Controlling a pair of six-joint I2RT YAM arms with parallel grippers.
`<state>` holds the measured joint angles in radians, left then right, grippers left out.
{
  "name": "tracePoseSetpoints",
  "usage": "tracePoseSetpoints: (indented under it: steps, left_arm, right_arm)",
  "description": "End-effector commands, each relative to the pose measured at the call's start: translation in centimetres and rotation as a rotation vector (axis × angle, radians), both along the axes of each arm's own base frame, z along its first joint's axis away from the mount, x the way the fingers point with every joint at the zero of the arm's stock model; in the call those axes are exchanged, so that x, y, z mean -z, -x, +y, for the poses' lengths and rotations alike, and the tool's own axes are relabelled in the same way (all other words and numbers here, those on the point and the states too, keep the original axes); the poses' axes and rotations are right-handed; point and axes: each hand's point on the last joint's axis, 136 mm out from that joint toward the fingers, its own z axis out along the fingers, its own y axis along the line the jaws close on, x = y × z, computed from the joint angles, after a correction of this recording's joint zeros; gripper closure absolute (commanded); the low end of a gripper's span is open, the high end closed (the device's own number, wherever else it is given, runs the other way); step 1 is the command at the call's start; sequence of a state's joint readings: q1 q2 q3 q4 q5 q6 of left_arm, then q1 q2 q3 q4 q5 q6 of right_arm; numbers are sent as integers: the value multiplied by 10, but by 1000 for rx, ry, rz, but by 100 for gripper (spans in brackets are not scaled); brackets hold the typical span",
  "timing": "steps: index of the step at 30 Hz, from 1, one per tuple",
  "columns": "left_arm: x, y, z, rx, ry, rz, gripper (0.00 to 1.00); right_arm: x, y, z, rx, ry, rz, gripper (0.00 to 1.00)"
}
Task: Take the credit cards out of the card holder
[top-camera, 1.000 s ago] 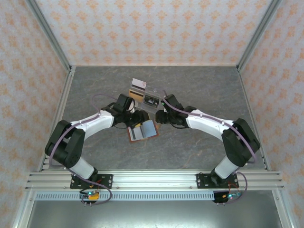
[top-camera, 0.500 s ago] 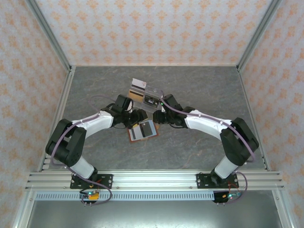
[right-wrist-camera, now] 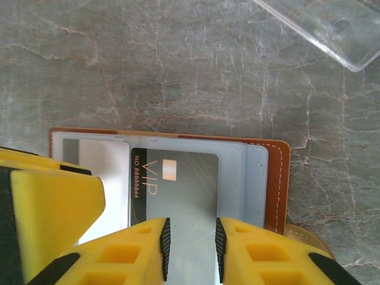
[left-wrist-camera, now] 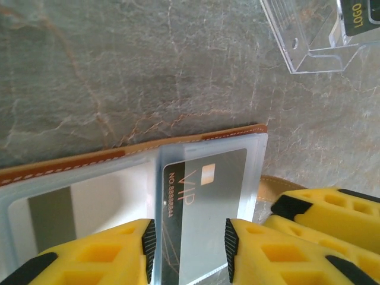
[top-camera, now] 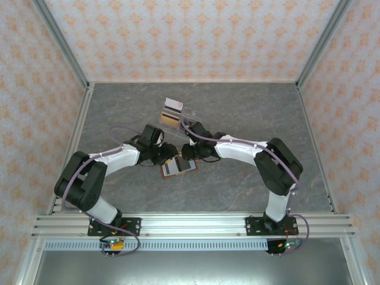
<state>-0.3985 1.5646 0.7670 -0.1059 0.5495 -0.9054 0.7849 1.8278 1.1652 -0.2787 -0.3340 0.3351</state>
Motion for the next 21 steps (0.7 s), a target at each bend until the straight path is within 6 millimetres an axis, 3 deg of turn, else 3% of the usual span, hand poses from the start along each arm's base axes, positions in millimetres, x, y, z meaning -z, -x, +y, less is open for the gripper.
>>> tracePoseSetpoints:
  steps: [1,21]
  left_arm:
    - [4,-5,-5,-10,41,-1,65]
    - [16,4,3,10,-13,30,67]
  right_arm:
    - [5,1,1,-24,39,18,72]
    - [39,1,-10,2,166,100,77]
